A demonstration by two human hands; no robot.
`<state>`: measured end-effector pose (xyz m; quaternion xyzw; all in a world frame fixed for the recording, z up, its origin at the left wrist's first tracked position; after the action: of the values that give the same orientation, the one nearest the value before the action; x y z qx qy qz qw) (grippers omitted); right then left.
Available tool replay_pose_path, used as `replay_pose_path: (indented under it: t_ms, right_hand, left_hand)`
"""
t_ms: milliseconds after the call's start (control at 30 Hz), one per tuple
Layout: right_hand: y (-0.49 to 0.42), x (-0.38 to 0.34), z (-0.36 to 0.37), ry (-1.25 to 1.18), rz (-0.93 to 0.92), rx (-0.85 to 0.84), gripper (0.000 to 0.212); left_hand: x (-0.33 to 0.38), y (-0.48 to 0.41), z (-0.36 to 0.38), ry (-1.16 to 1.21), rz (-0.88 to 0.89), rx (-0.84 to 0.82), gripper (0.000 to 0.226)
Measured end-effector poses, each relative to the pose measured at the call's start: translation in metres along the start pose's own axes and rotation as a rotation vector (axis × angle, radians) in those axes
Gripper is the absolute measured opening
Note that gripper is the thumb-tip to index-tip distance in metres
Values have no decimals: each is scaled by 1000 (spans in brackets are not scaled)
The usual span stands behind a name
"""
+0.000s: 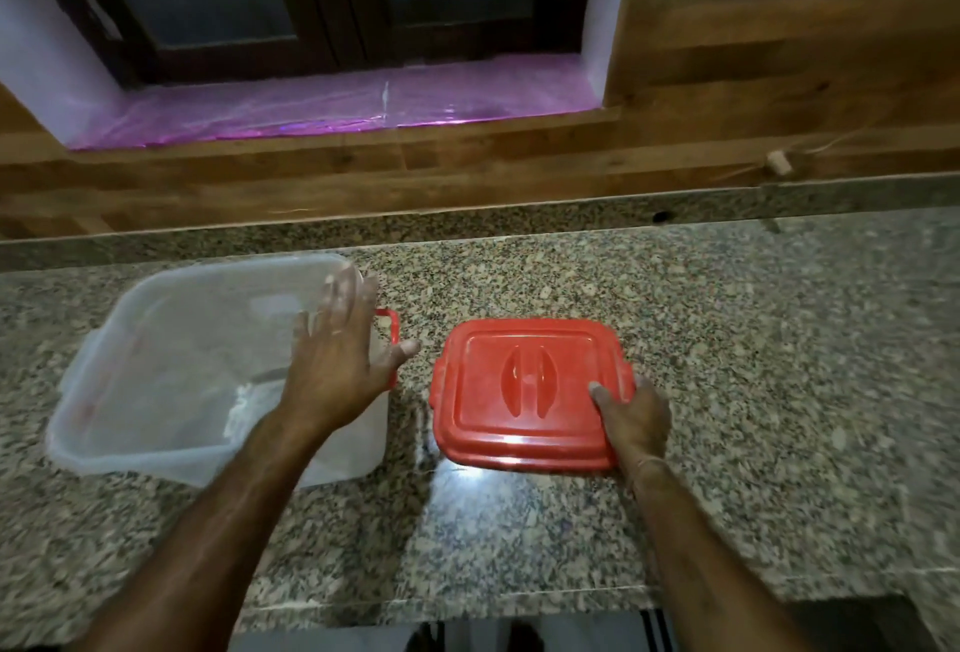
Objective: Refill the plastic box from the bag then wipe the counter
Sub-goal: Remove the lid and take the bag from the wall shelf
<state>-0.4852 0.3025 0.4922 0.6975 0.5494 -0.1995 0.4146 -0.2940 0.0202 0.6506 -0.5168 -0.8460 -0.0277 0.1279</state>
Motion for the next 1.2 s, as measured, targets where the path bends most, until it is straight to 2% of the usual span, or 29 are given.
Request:
replay_pose_path:
  t_ms: [67,100,400,567,700,833,1067,1200]
  right_hand:
    - [4,-3,0,55,-7,12,38]
    - [4,-1,2,86,-16,11,37]
    - [0,10,9,221,-80,33,48]
    - [22,-12,11,292,-91,85,59]
    - [56,-59,24,99,-308,19,58]
    - [98,-120,46,-24,-551,-8,46]
    - [222,-251,113,-141,-868,-95,37]
    - [307,-301,174,-84,-1013,-217,38]
  left_hand:
    - [-1,0,1,4,-1,6,101]
    - [-1,0,1,7,-3,9,100]
    - [4,0,0,30,-21,-1,98]
    - [7,5,-10,126,-53,-6,98]
    - [-13,18,-21,142,-47,38,95]
    - [-61,39,-44,109,-67,86,97]
    - [-183,108,-115,93,-179,230,91]
    - [-269,156,-160,81,-282,286,89]
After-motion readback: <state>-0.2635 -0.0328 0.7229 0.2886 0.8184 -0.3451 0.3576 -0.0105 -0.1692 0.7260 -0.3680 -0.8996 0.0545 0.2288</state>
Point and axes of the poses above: each hand's wrist, its own y-axis away from the middle knuckle, its own z-axis out of the palm, x = y × z, the point moved 1 cm from there along -y, towards the middle knuckle, and after that the axes turned 5 degrees about z, right-handed, at the moved point
